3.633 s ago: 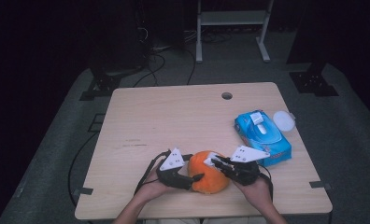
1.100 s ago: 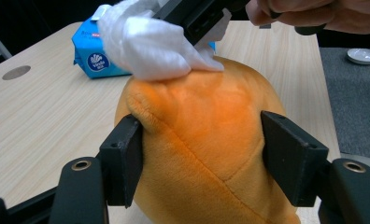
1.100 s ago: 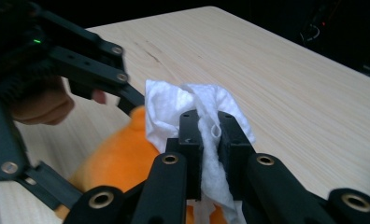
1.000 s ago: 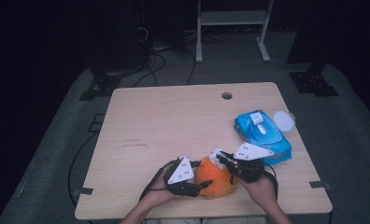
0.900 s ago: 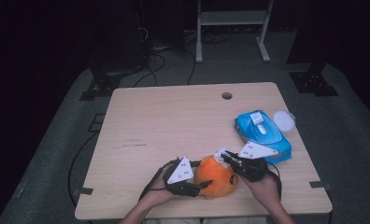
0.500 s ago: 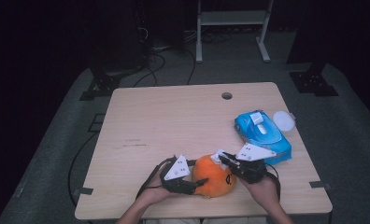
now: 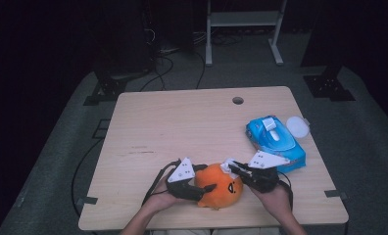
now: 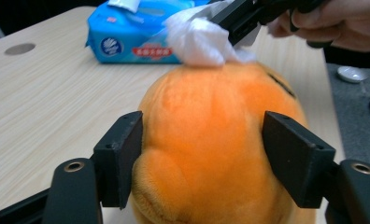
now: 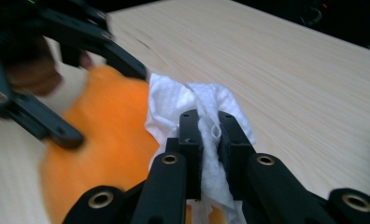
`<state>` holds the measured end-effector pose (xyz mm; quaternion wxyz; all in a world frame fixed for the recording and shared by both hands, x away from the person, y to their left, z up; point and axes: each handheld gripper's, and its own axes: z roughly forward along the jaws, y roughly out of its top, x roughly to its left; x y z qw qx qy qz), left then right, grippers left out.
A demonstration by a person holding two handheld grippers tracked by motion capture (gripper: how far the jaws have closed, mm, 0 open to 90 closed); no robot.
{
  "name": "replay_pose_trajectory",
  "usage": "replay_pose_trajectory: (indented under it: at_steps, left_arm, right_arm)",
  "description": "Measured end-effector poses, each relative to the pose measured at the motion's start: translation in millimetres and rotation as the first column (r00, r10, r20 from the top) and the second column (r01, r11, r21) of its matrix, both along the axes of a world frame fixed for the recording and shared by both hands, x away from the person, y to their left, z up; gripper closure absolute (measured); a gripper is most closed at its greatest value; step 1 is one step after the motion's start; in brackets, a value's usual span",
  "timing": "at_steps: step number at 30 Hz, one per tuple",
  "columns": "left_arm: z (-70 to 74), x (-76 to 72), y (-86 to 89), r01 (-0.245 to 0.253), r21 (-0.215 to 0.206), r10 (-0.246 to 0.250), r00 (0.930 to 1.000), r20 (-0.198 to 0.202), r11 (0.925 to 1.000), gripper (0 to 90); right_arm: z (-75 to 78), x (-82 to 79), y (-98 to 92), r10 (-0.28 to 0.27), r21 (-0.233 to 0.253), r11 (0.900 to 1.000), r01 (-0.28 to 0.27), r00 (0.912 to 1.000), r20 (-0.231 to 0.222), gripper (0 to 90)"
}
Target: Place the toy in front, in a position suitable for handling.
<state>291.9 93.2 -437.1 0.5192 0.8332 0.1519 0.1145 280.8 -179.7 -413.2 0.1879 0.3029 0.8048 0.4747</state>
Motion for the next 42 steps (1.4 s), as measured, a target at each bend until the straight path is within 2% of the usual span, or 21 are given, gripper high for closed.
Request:
replay_pose_trajectory:
  at_steps: [2, 4, 6, 7, 9, 11, 14, 16, 19, 21, 25, 26, 28, 31, 34, 35, 37, 38, 42]
  left_arm:
    - [-1.5, 3.3, 4.2, -0.008, 0.003, 0.008, 0.9999, -0.012, 1.0, 32.7]
    - [-3.2, 5.6, 7.5, -0.016, 0.001, 0.016, 0.9996, -0.023, 0.9999, 33.1]
    - [-4.3, 6.9, 9.6, -0.025, 0.007, 0.025, 0.9992, -0.03, 0.9997, 33.4]
    - [-4.6, 7.4, 10.4, -0.023, 0.006, 0.023, 0.9993, -0.031, 0.9997, 33.6]
    - [-5.2, 8.0, 12.0, -0.022, 0.004, 0.022, 0.9992, -0.033, 0.9998, 33.9]
    - [-5.3, 8.3, 11.8, -0.029, 0.007, 0.029, 0.999, -0.034, 0.9996, 34.3]
    - [-6.2, 9.9, 13.7, -0.035, 0.008, 0.036, 0.9985, -0.042, 0.9993, 34.7]
    - [-6.9, 10.8, 16.5, -0.037, 0.01, 0.038, 0.9984, -0.043, 0.9993, 34.8]
    - [-8.4, 13.7, 19.4, -0.054, 0.006, 0.055, 0.9969, -0.058, 0.9985, 34.8]
    - [-9.0, 15.6, 20.4, -0.06, 0.002, 0.06, 0.9961, -0.064, 0.9982, 34.8]
    - [-8.7, 15.0, 18.9, -0.072, 0.002, 0.072, 0.9953, -0.064, 0.9974, 34.8]
    - [-8.8, 15.1, 18.9, -0.072, 0.001, 0.072, 0.9953, -0.064, 0.9974, 34.8]
    - [-9.5, 16.1, 19.3, -0.076, 0.0, 0.075, 0.9947, -0.07, 0.9971, 34.8]
    - [-10.4, 17.4, 18.8, -0.082, -0.004, 0.081, 0.994, -0.073, 0.9967, 34.9]
    - [-7.6, 17.2, 18.0, -0.071, -0.014, 0.07, 0.9952, -0.069, 0.9973, 34.1]
    - [-3.7, 16.2, 18.3, -0.073, -0.035, 0.071, 0.9959, -0.056, 0.9967, 30.8]
    - [5.6, 14.8, 20.1, -0.096, -0.035, 0.094, 0.995, -0.034, 0.9948, 19.8]
    - [7.2, 14.3, 21.4, -0.1, -0.04, 0.099, 0.9947, -0.029, 0.9942, 18.3]
    - [-3.0, 16.5, 18.4, -0.078, -0.009, 0.077, 0.9929, -0.091, 0.9969, 17.3]
  right_arm:
    - [-3.6, 2.3, -6.7, -0.017, 0.011, 1.0, 0.017, 0.9996, -0.024, 81.3]
    - [-2.3, 0.8, -7.4, -0.013, 0.022, 1.0, 0.014, 0.9996, -0.025, 81.3]
    - [3.5, -5.0, -0.1, 0.015, 0.035, 0.999, -0.015, 0.9998, -0.011, 81.2]
    - [6.0, -8.3, 4.7, 0.031, 0.013, 0.999, -0.031, 0.9994, 0.013, 81.2]
    - [6.6, -9.3, 6.3, 0.036, -0.001, 0.999, -0.036, 0.9991, 0.023, 81.2]
    - [3.2, -5.4, 0.7, 0.022, 0.008, 1.0, -0.022, 0.9998, -0.003, 81.3]
    - [-4.4, 1.2, -9.6, -0.018, -0.011, 1.0, 0.018, 0.9992, -0.037, 81.3]
    - [-4.0, 0.3, -12.3, -0.008, 0.012, 1.0, 0.009, 0.9987, -0.051, 81.3]
    - [6.4, -9.3, -4.4, 0.046, 0.027, 0.999, -0.045, 0.9988, -0.015, 81.3]
    - [9.6, -13.2, 1.3, 0.068, 0.001, 0.998, -0.068, 0.9977, 0.008, 81.3]
    - [3.0, -6.3, -5.5, 0.022, -0.045, 0.999, -0.023, 0.9996, -0.015, 81.3]
    - [2.0, -5.4, -7.8, 0.016, -0.041, 0.999, -0.017, 0.9995, -0.026, 81.3]
    - [4.1, -7.3, -7.7, 0.031, -0.009, 0.999, -0.031, 0.9991, -0.029, 81.3]
    - [9.8, -14.0, 5.4, 0.063, -0.024, 0.998, -0.063, 0.998, 0.006, 81.3]
    - [3.5, -8.4, 4.3, 0.043, -0.037, 0.998, -0.044, 0.999, -0.013, 81.3]
    - [0.0, -5.7, 1.5, 0.028, -0.048, 0.998, -0.029, 0.9994, -0.02, 81.3]
    - [-3.5, -2.7, -3.0, 0.003, -0.048, 0.999, -0.004, 0.9996, -0.029, 81.3]
    - [-4.3, -1.7, -4.6, -0.011, -0.053, 0.999, 0.009, 0.9995, -0.031, 81.3]
    - [-6.8, 3.8, -10.2, -0.039, -0.042, 0.998, 0.037, 0.9979, -0.051, 81.2]
